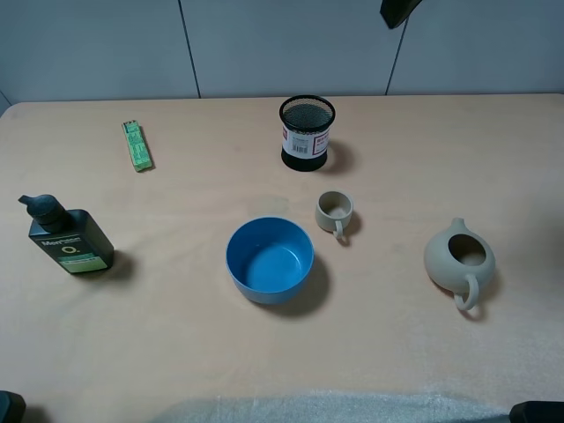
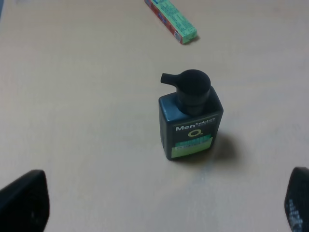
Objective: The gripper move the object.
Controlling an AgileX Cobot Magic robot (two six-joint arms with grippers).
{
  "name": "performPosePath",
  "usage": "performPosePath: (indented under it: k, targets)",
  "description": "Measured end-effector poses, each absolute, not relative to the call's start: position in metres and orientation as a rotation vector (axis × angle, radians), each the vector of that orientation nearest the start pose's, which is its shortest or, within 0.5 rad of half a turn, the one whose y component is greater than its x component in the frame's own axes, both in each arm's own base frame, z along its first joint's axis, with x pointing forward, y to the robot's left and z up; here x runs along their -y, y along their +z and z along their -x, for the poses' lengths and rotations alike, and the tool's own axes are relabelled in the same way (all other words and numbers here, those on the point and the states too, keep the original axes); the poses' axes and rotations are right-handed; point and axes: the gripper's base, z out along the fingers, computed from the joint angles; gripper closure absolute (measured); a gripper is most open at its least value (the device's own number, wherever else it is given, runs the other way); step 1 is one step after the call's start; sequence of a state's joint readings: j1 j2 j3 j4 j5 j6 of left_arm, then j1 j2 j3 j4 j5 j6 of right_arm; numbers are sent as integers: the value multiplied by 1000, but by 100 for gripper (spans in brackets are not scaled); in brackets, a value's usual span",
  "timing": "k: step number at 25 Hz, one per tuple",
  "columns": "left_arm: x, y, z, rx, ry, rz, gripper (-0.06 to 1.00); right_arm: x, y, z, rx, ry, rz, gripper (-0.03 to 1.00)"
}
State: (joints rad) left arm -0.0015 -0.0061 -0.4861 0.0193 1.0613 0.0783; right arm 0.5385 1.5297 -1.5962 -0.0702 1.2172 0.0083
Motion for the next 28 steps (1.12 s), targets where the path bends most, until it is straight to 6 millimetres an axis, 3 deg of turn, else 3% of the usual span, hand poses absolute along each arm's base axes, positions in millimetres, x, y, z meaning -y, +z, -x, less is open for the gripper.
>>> performPosePath:
  k: [3, 7, 23, 28]
  targets:
    - [-2, 273, 4, -2052, 71, -81, -5, -147, 403, -263, -2490, 74, 672, 27]
    - [-2, 273, 4, -2052, 71, -81, -5, -135, 408, -245, -2471, 60, 664, 27]
    - [-2, 273, 4, -2052, 71, -81, -5, -85, 383, -171, -2523, 32, 506, 27]
    - [-2, 273, 4, -2052, 71, -81, -5, -54, 375, -161, -2551, 3, 326, 27]
